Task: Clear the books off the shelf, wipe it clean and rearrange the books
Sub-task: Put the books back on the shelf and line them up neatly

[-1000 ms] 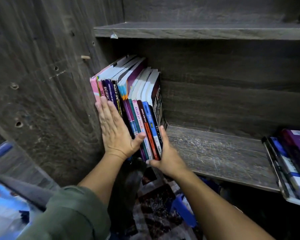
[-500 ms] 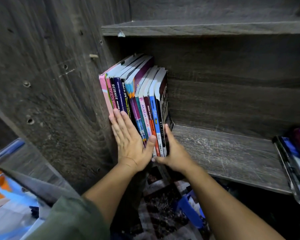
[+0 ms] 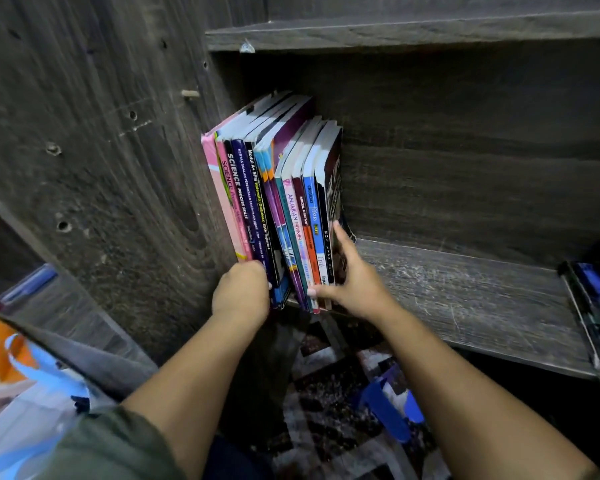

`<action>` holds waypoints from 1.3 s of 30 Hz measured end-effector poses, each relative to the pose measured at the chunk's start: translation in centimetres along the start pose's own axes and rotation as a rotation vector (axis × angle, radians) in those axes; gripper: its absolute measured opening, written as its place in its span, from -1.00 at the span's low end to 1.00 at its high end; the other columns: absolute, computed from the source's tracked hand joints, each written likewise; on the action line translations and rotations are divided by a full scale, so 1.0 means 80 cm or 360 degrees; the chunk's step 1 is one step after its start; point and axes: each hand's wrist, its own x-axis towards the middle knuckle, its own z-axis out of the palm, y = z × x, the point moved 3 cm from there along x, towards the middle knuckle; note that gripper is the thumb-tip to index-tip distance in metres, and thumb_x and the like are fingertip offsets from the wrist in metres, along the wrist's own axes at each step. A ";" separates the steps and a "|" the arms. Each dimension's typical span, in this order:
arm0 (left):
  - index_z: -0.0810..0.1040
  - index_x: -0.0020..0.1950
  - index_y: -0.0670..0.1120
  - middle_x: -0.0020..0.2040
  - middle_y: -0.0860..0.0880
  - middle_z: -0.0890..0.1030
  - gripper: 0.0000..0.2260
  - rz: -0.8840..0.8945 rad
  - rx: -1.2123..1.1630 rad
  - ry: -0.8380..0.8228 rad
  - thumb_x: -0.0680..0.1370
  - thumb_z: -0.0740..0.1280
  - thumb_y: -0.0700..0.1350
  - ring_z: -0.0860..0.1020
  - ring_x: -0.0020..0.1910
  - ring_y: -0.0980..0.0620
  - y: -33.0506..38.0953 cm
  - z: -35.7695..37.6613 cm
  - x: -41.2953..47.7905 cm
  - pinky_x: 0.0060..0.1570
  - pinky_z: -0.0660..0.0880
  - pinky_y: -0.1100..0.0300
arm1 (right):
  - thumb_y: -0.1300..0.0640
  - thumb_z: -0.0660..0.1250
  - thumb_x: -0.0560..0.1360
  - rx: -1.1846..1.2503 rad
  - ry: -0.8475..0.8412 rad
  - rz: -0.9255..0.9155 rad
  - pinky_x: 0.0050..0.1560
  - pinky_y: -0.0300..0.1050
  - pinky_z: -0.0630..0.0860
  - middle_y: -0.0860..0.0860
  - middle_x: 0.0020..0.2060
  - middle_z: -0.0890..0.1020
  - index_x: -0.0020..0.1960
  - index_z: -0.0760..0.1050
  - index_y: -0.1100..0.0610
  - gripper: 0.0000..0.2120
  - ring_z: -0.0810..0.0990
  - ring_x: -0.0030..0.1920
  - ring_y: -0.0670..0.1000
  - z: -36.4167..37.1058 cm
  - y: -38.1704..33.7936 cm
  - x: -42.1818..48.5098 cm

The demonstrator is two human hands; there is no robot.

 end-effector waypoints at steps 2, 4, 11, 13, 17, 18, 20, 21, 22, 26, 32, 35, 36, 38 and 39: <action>0.56 0.09 -0.18 0.05 -0.23 0.60 -0.87 0.0053 0.0038 0.0051 0.58 0.32 -0.17 0.57 0.07 -0.24 0.002 0.003 0.002 0.00 0.50 0.02 | 0.12 0.58 0.32 -0.0022 -0.0066 -0.0009 0.29 -0.26 0.17 -0.08 0.47 0.30 0.53 -0.23 -0.24 0.16 0.23 0.28 -0.25 -0.005 -0.004 0.000; 0.54 0.09 -0.19 0.03 -0.23 0.60 -0.88 0.0092 0.0062 0.0104 0.58 0.29 -0.22 0.58 0.04 -0.25 0.003 0.005 -0.001 -0.03 0.51 0.00 | 0.10 0.56 0.36 -0.0091 -0.0104 -0.0010 0.29 -0.24 0.18 -0.10 0.47 0.29 0.53 -0.28 -0.24 0.15 0.22 0.26 -0.24 -0.004 -0.006 -0.001; 0.45 0.19 -0.17 0.16 -0.16 0.49 -0.76 0.0215 0.0201 0.0728 0.53 0.25 -0.29 0.49 0.14 -0.17 0.035 -0.063 -0.035 -0.03 0.50 -0.01 | -0.07 0.62 0.23 -0.0281 0.0050 -0.0001 0.46 0.11 0.25 0.02 0.51 0.25 0.52 -0.39 -0.17 0.31 0.28 0.47 0.05 0.016 -0.016 0.003; 0.42 0.27 -0.19 0.30 -0.22 0.41 -0.66 0.0389 0.0051 0.1204 0.50 0.29 -0.30 0.39 0.27 -0.22 0.033 -0.086 -0.039 0.06 0.47 -0.06 | -0.03 0.61 0.25 -0.0284 0.0159 -0.0013 0.44 0.09 0.27 0.06 0.52 0.22 0.52 -0.39 -0.15 0.30 0.29 0.46 0.08 0.026 -0.020 0.001; 0.07 0.55 -0.20 0.57 -0.23 0.00 -0.37 0.0633 -0.0054 0.1269 0.55 0.29 -0.29 -0.02 0.55 -0.19 0.020 -0.094 -0.016 0.38 0.26 -0.04 | -0.05 0.54 0.35 -0.0359 0.0332 0.0001 0.30 0.13 0.42 0.10 0.48 0.29 0.51 -0.41 -0.17 0.20 0.46 0.32 0.18 0.046 -0.023 -0.006; 0.00 0.56 -0.21 0.57 -0.24 -0.03 -0.31 0.0685 -0.0017 0.1227 0.54 0.31 -0.27 -0.05 0.56 -0.19 0.018 -0.094 -0.012 0.39 0.24 -0.01 | -0.06 0.53 0.36 -0.0376 0.0345 0.0001 0.28 0.13 0.43 0.12 0.47 0.30 0.51 -0.41 -0.15 0.19 0.48 0.30 0.20 0.048 -0.023 -0.006; -0.06 0.57 -0.23 0.57 -0.27 -0.05 -0.22 0.0755 0.0059 0.1158 0.51 0.37 -0.22 -0.09 0.55 -0.20 0.016 -0.096 -0.009 0.39 0.24 0.01 | -0.07 0.55 0.34 -0.0384 0.0315 -0.0004 0.29 0.11 0.42 0.12 0.47 0.31 0.51 -0.43 -0.12 0.23 0.47 0.31 0.19 0.046 -0.024 -0.001; -0.08 0.57 -0.23 0.57 -0.27 -0.06 -0.16 0.0761 0.0089 0.1132 0.48 0.41 -0.18 -0.11 0.55 -0.21 0.014 -0.096 -0.008 0.40 0.23 0.01 | -0.08 0.56 0.32 -0.0378 0.0260 -0.0009 0.32 0.10 0.41 0.11 0.48 0.30 0.51 -0.45 -0.11 0.26 0.45 0.34 0.17 0.042 -0.024 0.004; -0.10 0.57 -0.23 0.57 -0.26 -0.08 -0.10 0.0752 0.0120 0.1108 0.45 0.46 -0.14 -0.13 0.55 -0.19 0.013 -0.097 -0.007 0.41 0.20 0.00 | -0.07 0.58 0.30 -0.0372 0.0176 -0.0005 0.36 0.10 0.37 0.10 0.49 0.28 0.50 -0.47 -0.11 0.29 0.41 0.37 0.14 0.037 -0.023 0.009; -0.15 0.56 -0.24 0.57 -0.25 -0.11 0.19 0.0714 0.0255 0.1032 0.23 0.61 0.01 -0.18 0.55 -0.17 0.013 -0.097 -0.008 0.42 0.18 0.03 | -0.07 0.61 0.23 -0.0382 0.0010 -0.0002 0.45 0.17 0.25 0.06 0.53 0.19 0.47 -0.50 -0.14 0.36 0.27 0.47 0.08 0.024 -0.020 0.020; -0.11 0.56 -0.26 0.56 -0.28 -0.04 0.17 0.0603 0.0307 0.1099 0.24 0.59 0.05 -0.06 0.55 -0.23 0.020 -0.091 -0.008 0.37 0.16 0.10 | -0.08 0.62 0.20 -0.0434 0.0070 -0.0043 0.50 0.13 0.14 -0.03 0.58 -0.03 0.54 -0.39 -0.05 0.35 0.06 0.54 0.00 0.022 -0.024 0.018; -0.14 0.56 -0.24 0.57 -0.26 -0.09 0.15 0.0625 0.0277 0.1115 0.27 0.59 0.04 -0.12 0.55 -0.20 0.017 -0.093 -0.008 0.40 0.15 0.10 | -0.12 0.61 0.22 -0.0414 0.0003 -0.0057 0.52 0.10 0.10 -0.02 0.58 -0.03 0.56 -0.33 0.00 0.31 0.01 0.55 -0.02 0.012 -0.031 0.019; -0.15 0.57 -0.23 0.57 -0.24 -0.11 0.18 0.0643 0.0251 0.1093 0.25 0.59 0.07 -0.14 0.55 -0.19 0.017 -0.095 -0.009 0.40 0.17 0.07 | -0.11 0.60 0.24 -0.0408 0.0037 -0.0062 0.52 0.09 0.12 -0.01 0.57 0.00 0.57 -0.29 0.01 0.27 0.04 0.54 -0.02 0.010 -0.035 0.019; -0.14 0.57 -0.22 0.58 -0.20 -0.12 0.19 0.0672 0.0143 0.1053 0.25 0.57 0.16 -0.17 0.56 -0.16 0.018 -0.101 -0.012 0.41 0.19 0.02 | -0.05 0.58 0.29 -0.0376 0.0140 -0.0094 0.49 0.10 0.19 -0.01 0.56 0.08 0.57 -0.24 -0.01 0.19 0.16 0.52 0.01 0.014 -0.040 0.015; -0.12 0.57 -0.22 0.58 -0.18 -0.11 0.17 0.0672 0.0073 0.1053 0.26 0.55 0.20 -0.16 0.56 -0.14 0.019 -0.103 -0.013 0.41 0.19 -0.01 | -0.03 0.56 0.33 -0.0369 0.0176 -0.0103 0.48 0.09 0.21 -0.01 0.56 0.10 0.57 -0.24 -0.01 0.16 0.20 0.50 0.02 0.019 -0.042 0.012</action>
